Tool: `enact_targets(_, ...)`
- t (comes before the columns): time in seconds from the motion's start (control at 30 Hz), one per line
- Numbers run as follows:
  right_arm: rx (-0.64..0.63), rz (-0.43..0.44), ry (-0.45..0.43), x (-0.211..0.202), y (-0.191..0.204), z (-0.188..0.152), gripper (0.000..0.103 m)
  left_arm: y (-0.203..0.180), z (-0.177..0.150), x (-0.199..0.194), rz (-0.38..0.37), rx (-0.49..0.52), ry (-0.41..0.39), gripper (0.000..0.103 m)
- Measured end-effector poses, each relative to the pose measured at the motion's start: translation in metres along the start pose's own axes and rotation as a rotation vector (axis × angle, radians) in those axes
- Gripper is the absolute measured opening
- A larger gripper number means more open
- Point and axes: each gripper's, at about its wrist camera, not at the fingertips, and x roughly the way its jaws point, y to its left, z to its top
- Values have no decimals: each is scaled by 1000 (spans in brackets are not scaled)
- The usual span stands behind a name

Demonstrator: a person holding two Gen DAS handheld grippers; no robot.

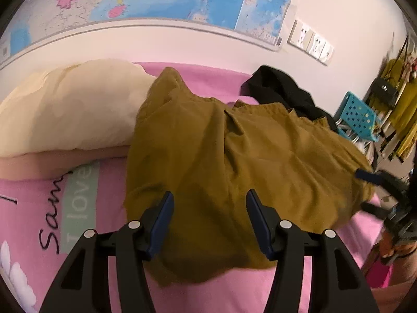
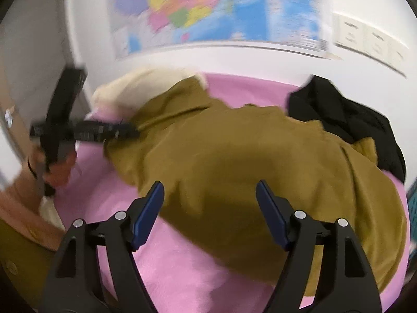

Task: Fold large clothes

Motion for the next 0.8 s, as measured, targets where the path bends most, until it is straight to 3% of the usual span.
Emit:
enact_targets(0.13, -198, -19, 36, 21, 42, -2, 80, 3, -14, -23, -23, -19, -12, 66)
enact_targets(0.2, -299, -41, 47, 34, 61, -5, 80, 3, -24, -29, -47, -26, 2, 66)
enact_targets(0.33, -417, -159, 76, 59, 73, -8, 74, 3, -46, -31, -128, -76, 51, 68)
enact_targets(0.43, -377, -144, 77, 64, 62, -5, 64, -1, -59, -16, -183, -110, 120, 68)
enact_targets(0.5, -322, -100, 67, 60, 53, 2, 48, -3, -63, -5, -204, -128, 153, 68)
enact_targets(0.6, -254, -66, 39, 50, 44, 13, 42, -5, -61, 9, -273, -184, 162, 69)
enact_targets(0.67, -196, -43, 25, 46, 35, 21, 42, -5, -55, 15, -282, -211, 145, 69)
enact_targets(0.8, -153, -20, 24, 45, 31, 25, 42, 4, -42, 24, -383, -330, 110, 69)
